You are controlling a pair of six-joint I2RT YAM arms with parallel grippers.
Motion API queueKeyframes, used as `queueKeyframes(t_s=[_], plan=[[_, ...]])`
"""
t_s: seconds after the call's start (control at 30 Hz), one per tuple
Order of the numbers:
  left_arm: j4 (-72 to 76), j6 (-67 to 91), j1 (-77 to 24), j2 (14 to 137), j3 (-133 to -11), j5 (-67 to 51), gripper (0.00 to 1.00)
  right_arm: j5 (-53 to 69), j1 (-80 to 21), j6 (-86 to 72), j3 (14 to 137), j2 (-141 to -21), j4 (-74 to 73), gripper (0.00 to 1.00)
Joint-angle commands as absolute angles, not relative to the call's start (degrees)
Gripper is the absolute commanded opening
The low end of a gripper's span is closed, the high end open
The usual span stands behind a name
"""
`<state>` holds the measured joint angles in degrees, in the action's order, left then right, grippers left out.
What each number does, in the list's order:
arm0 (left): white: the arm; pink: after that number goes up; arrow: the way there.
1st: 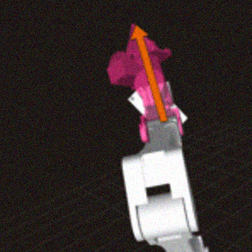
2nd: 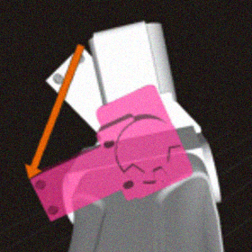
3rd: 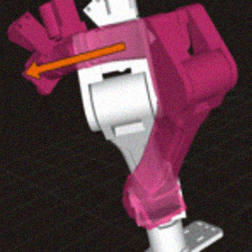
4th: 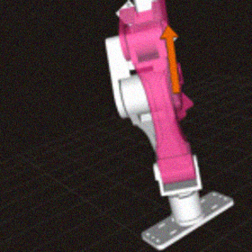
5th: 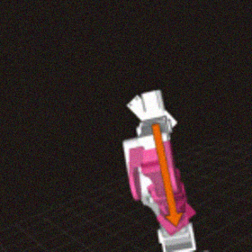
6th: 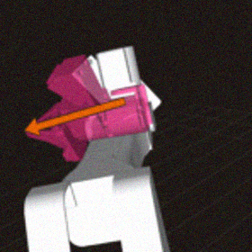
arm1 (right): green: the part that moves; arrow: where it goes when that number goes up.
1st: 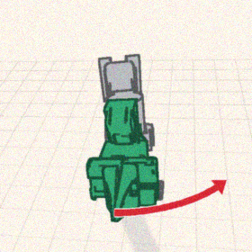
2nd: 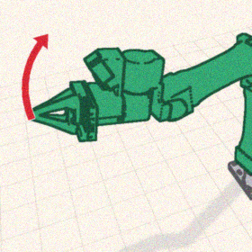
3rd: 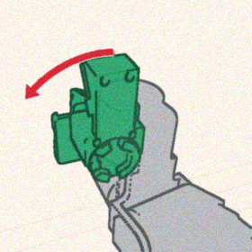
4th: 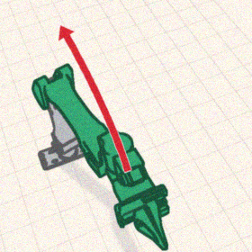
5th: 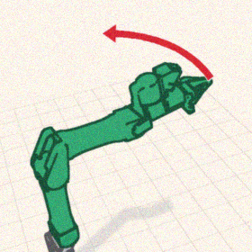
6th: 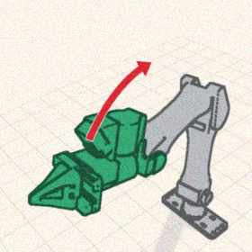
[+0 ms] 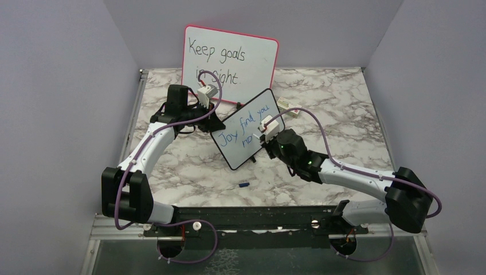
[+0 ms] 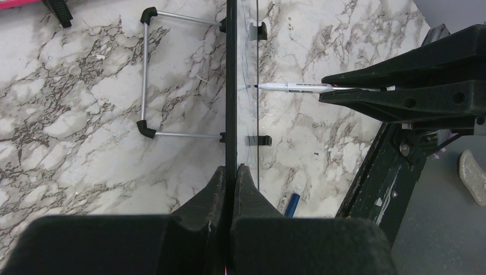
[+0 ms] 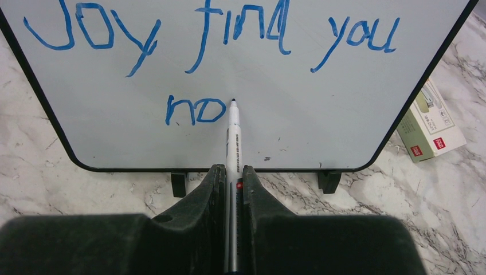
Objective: Write a sentence on the whiteboard
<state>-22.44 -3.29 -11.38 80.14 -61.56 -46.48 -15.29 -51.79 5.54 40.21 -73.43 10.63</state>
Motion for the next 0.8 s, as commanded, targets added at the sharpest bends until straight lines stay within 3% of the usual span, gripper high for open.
queueKeyframes(t_s=[0.0,0.77], plan=[[-25.14,-6.79,-12.00,80.26,-60.99,-43.07,0.00,-14.15,-51.77,5.27,40.81,-74.16,12.55,0.00],[-25.14,-6.77,-11.96,80.34,-61.00,-43.24,0.00,-16.52,-51.77,4.04,38.88,-73.66,7.99,0.00]])
